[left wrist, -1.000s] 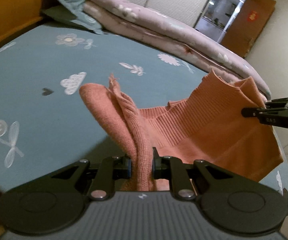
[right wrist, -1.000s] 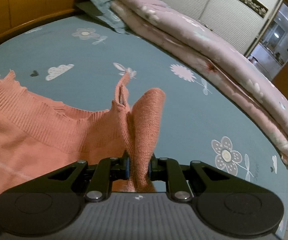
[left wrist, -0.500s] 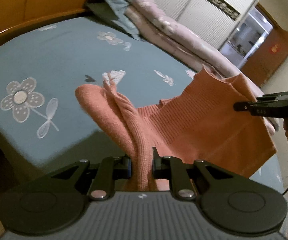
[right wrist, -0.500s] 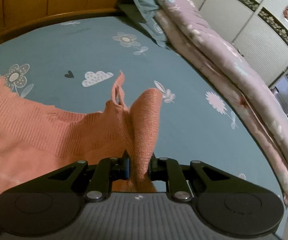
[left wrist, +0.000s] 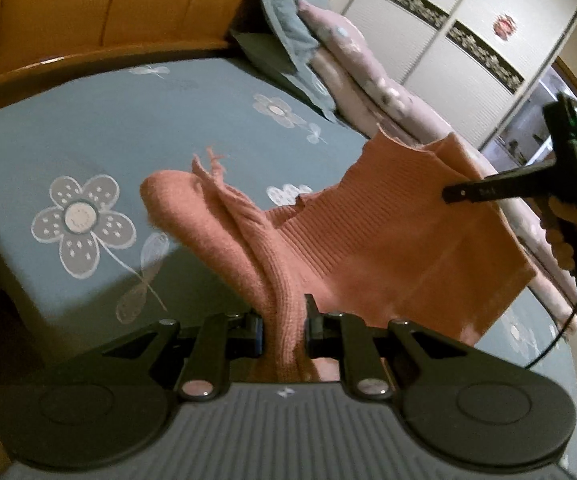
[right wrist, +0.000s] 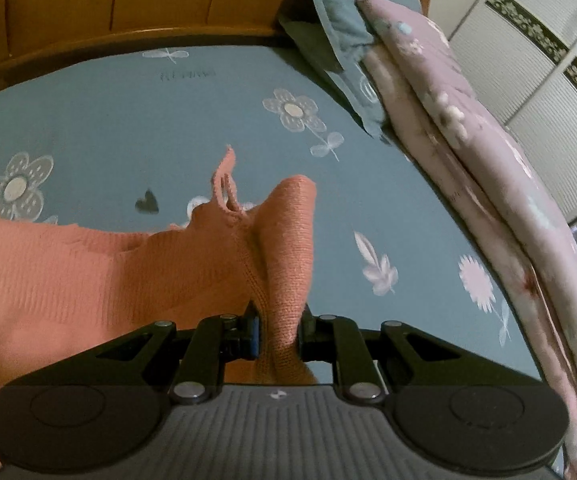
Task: Fold clothes
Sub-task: 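Carry the lifted edge with both tools over the sweater body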
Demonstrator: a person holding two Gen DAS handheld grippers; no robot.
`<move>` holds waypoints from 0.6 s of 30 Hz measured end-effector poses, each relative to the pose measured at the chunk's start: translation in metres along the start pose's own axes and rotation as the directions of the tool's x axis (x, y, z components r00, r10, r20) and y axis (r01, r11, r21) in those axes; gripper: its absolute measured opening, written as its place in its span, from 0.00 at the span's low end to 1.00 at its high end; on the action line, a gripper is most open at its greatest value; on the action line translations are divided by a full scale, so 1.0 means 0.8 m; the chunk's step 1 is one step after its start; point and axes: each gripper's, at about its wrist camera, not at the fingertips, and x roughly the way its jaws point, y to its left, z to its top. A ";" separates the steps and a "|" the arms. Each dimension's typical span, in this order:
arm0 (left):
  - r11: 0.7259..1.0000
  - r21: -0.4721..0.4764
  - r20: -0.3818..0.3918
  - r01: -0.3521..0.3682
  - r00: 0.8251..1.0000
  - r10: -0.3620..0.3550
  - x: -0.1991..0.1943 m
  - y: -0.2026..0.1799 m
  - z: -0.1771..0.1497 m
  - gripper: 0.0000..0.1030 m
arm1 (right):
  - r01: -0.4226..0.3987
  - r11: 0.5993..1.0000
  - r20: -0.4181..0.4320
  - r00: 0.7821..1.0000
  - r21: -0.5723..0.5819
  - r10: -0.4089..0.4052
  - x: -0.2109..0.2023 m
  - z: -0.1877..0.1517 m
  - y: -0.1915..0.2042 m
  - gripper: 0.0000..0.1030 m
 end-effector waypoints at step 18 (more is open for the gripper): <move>0.994 -0.018 0.149 -0.110 0.982 0.111 0.108 0.049 0.033 0.15 | -0.031 0.998 0.081 0.996 -0.060 0.036 0.164 0.175 0.049 0.18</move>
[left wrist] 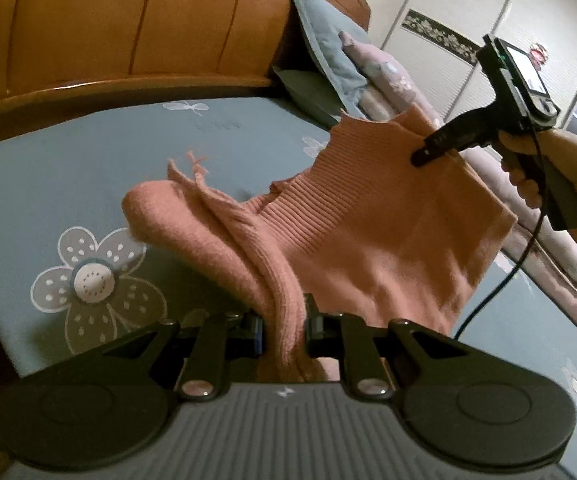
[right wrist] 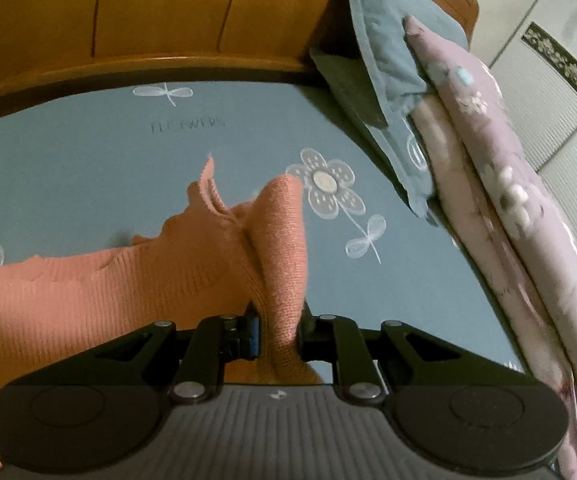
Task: Fold clothes
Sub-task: 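Carry the lifted edge with both tools over the sweater body, then open both tools to release the folded sweater edge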
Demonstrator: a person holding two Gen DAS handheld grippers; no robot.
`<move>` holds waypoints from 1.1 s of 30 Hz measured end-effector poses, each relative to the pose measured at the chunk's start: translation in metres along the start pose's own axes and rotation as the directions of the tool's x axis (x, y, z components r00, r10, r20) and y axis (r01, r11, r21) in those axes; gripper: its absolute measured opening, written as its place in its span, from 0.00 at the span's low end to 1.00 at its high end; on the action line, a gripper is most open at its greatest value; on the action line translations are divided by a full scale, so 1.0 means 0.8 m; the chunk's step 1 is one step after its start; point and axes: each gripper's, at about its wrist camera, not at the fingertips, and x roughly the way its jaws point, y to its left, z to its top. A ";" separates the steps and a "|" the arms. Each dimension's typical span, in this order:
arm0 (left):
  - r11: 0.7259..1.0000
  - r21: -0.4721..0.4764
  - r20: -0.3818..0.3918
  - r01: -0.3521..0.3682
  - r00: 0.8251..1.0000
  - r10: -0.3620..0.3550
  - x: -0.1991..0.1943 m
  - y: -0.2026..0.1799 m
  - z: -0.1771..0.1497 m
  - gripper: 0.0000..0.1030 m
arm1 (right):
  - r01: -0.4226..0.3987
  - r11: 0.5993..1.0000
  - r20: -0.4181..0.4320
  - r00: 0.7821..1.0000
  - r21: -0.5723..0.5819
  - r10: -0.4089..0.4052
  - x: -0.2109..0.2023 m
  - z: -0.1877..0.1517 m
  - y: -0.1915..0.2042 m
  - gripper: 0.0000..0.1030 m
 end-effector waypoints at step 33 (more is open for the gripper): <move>0.980 -0.199 -0.091 -0.016 0.996 -0.003 0.059 0.101 -0.065 0.25 | 0.087 0.989 -0.052 0.995 0.119 -0.081 0.187 -0.029 -0.061 0.66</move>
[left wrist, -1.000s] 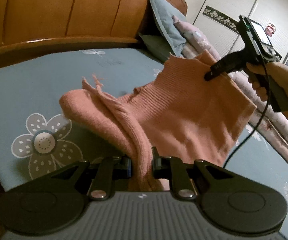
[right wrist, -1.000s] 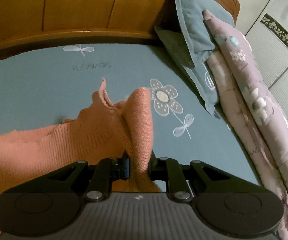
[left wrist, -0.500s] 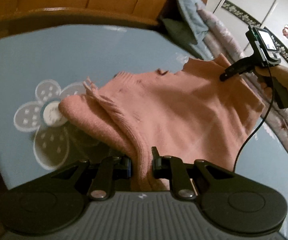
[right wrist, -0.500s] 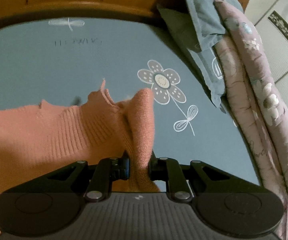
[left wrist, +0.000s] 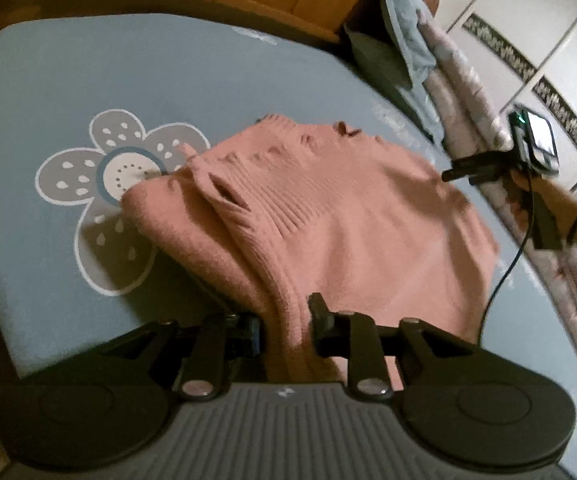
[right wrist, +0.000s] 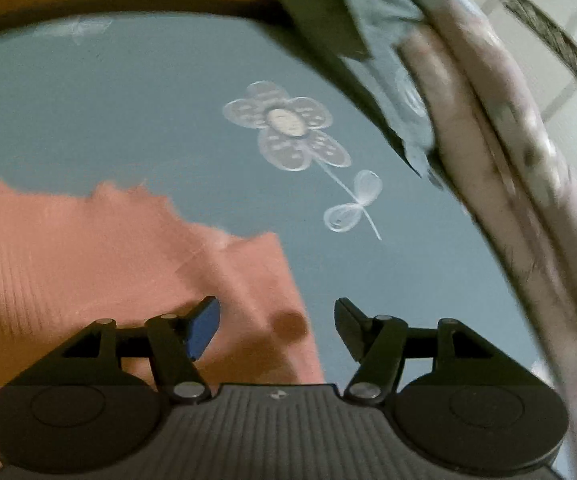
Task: Fold clothes
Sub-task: 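Open both tools to release the folded sweater edge, then raise both open tools away from the folded pink sweater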
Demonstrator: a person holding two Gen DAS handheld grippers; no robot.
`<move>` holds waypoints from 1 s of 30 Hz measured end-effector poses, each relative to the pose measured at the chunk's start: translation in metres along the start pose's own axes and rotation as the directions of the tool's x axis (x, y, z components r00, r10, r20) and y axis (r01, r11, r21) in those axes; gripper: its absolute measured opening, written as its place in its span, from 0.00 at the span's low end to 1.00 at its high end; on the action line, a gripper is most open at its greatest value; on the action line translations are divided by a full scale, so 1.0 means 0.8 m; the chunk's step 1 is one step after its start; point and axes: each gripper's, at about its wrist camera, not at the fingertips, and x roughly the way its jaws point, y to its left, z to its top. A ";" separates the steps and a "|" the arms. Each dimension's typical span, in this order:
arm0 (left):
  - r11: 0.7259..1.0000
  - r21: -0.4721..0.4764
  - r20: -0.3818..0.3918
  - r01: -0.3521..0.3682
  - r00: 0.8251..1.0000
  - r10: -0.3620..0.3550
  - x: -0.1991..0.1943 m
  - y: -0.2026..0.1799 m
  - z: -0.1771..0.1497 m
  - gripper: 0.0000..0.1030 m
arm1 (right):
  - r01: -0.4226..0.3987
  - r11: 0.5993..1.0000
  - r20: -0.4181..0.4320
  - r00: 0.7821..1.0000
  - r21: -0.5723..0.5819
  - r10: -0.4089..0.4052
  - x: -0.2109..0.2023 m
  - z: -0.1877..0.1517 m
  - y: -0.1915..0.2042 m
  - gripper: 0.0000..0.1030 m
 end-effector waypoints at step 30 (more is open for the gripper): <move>0.956 0.288 -0.019 -0.055 0.998 0.063 0.035 -0.048 0.013 0.74 | -0.309 0.910 0.022 0.949 0.276 0.315 0.001 -0.065 -0.061 0.42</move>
